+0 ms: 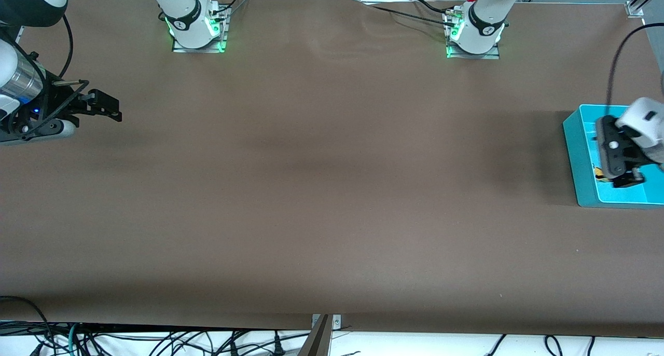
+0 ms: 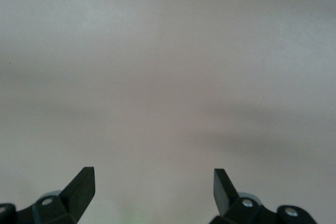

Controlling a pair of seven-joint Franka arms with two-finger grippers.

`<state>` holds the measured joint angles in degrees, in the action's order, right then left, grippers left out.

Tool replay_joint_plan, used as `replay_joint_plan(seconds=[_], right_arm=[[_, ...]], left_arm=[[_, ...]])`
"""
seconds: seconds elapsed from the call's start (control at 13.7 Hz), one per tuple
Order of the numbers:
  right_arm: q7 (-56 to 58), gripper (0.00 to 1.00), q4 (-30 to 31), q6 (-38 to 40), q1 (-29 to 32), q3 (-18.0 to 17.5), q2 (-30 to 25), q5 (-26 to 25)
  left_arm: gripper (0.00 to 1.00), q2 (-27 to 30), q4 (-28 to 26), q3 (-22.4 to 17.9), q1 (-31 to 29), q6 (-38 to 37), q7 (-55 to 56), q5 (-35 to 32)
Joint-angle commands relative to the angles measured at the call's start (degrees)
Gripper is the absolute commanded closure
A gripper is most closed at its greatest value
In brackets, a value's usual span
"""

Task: Wind and store yellow beetle car
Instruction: 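Open the left gripper and raise it away from the tray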

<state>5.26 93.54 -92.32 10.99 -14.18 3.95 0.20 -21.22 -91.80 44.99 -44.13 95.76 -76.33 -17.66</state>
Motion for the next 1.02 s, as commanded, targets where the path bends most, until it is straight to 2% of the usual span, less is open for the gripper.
replay_joint_plan(seconds=[0.0, 0.29, 0.37, 0.44, 0.58, 0.73, 0.95], right_arm=[[0.7, 0.00, -0.4, 1.1, -0.4, 0.4, -0.6, -0.4], [2.6, 0.00, -0.4, 1.0, -0.4, 0.3, -0.5, -0.3], [2.6, 0.00, -0.4, 1.0, -0.4, 0.3, -0.5, -0.3], [2.2, 0.00, -0.4, 1.0, -0.4, 0.3, -0.5, -0.1], [2.6, 0.00, -0.4, 0.9, -0.3, 0.3, -0.4, 0.1], [2.6, 0.00, -0.4, 0.9, -0.4, 0.3, -0.4, 0.1], [2.6, 0.00, -0.4, 0.9, -0.3, 0.3, -0.4, 0.2]], left_arm=[[0.00, -3.7, 0.8, -0.3, 4.9, -1.1, 18.9, 4.2], [0.00, -3.0, 1.5, 0.0, 15.1, -0.8, 48.3, 7.5], [0.00, -1.6, 1.6, 0.6, 16.5, -0.7, 54.7, 8.4], [0.00, 1.9, 1.4, -0.7, 21.0, -0.4, 60.3, 9.6], [0.00, 7.3, 1.2, -10.3, 30.7, -0.7, 66.4, 13.0], [0.00, 13.4, 0.0, -20.6, 36.2, -0.6, 67.0, 17.1], [0.00, 17.8, -2.1, -35.7, 42.7, 0.0, 70.5, 16.8]])
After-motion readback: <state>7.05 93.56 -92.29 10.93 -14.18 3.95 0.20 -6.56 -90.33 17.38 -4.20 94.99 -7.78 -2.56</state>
